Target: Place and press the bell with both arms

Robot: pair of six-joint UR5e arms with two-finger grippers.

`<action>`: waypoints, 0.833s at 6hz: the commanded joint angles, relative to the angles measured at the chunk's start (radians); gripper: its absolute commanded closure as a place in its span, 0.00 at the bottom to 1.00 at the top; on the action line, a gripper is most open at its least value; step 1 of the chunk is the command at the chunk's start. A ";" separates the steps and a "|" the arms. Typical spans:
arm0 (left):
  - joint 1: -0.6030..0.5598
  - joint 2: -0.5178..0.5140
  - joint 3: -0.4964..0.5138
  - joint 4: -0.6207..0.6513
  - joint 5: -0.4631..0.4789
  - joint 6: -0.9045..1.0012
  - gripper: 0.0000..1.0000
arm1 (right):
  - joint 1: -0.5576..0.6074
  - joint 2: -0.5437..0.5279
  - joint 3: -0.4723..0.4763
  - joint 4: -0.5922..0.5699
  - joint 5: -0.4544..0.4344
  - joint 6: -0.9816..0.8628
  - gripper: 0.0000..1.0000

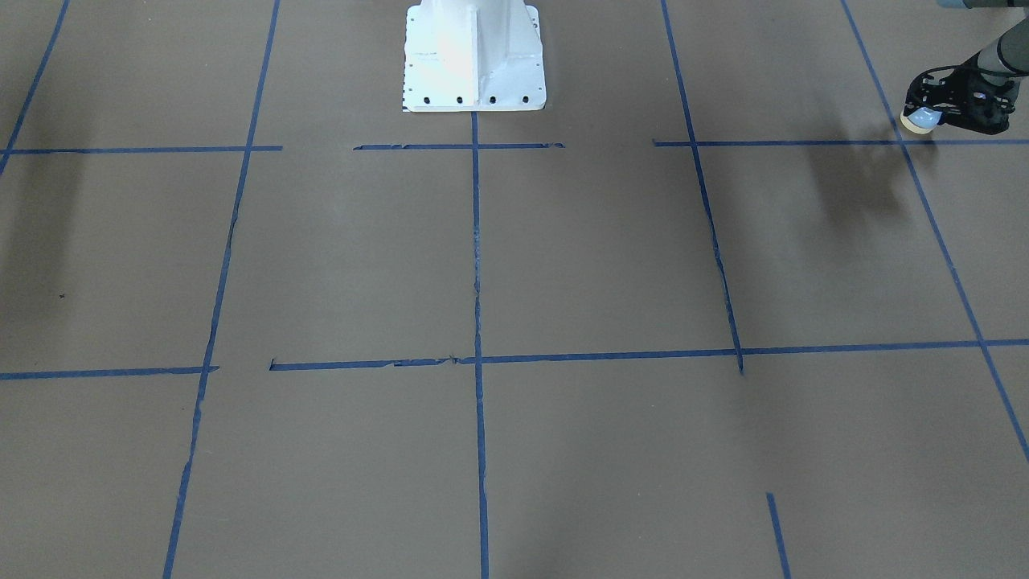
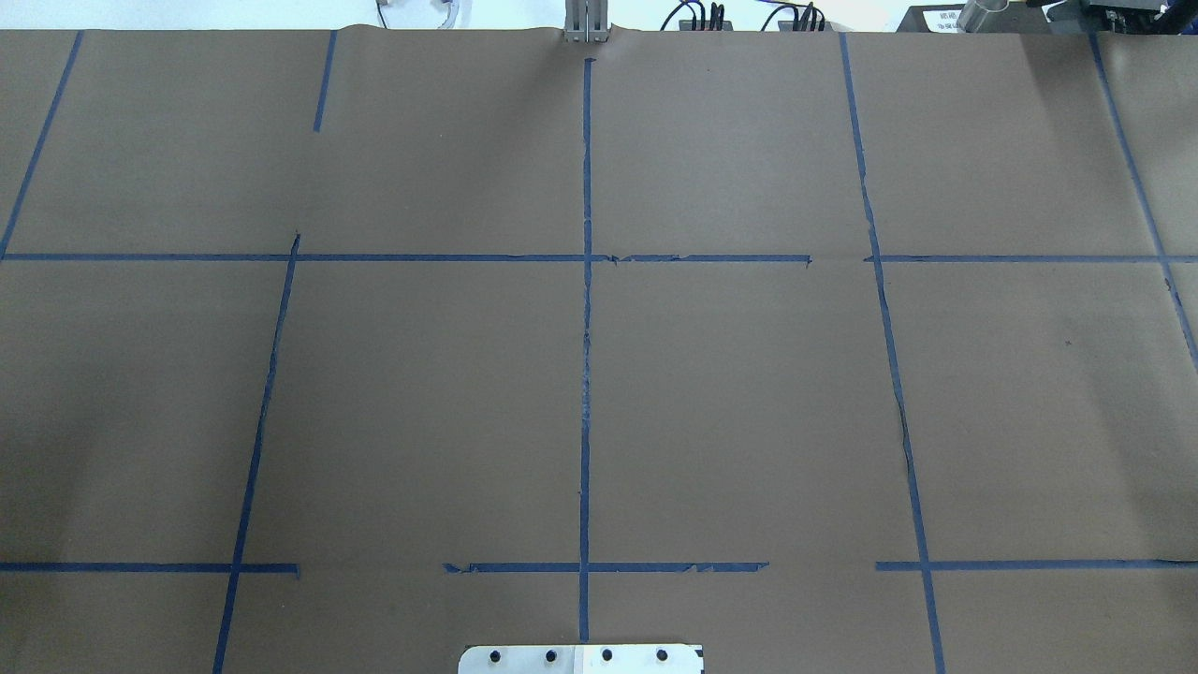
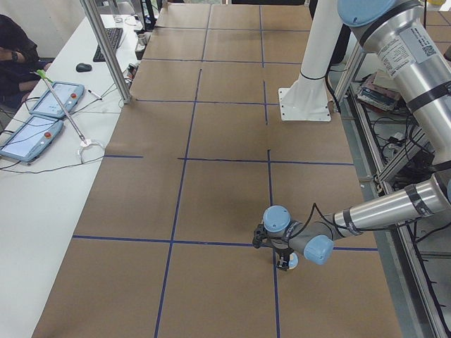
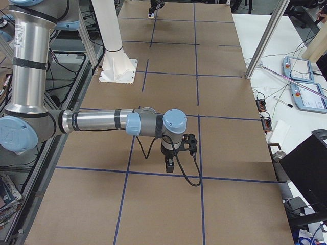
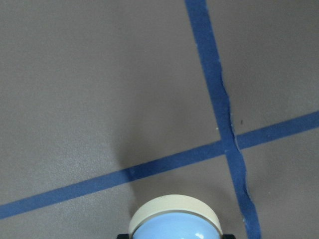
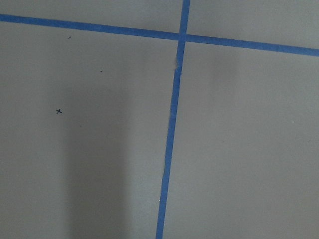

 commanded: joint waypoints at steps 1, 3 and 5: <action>-0.059 -0.005 -0.082 -0.028 0.001 -0.003 0.92 | 0.000 0.000 0.001 0.000 0.001 0.001 0.00; -0.244 -0.062 -0.166 -0.013 0.001 -0.017 0.98 | -0.002 0.000 0.001 0.000 0.000 0.006 0.00; -0.246 -0.194 -0.232 0.080 0.001 -0.182 0.99 | 0.000 0.000 0.003 0.000 0.001 0.004 0.00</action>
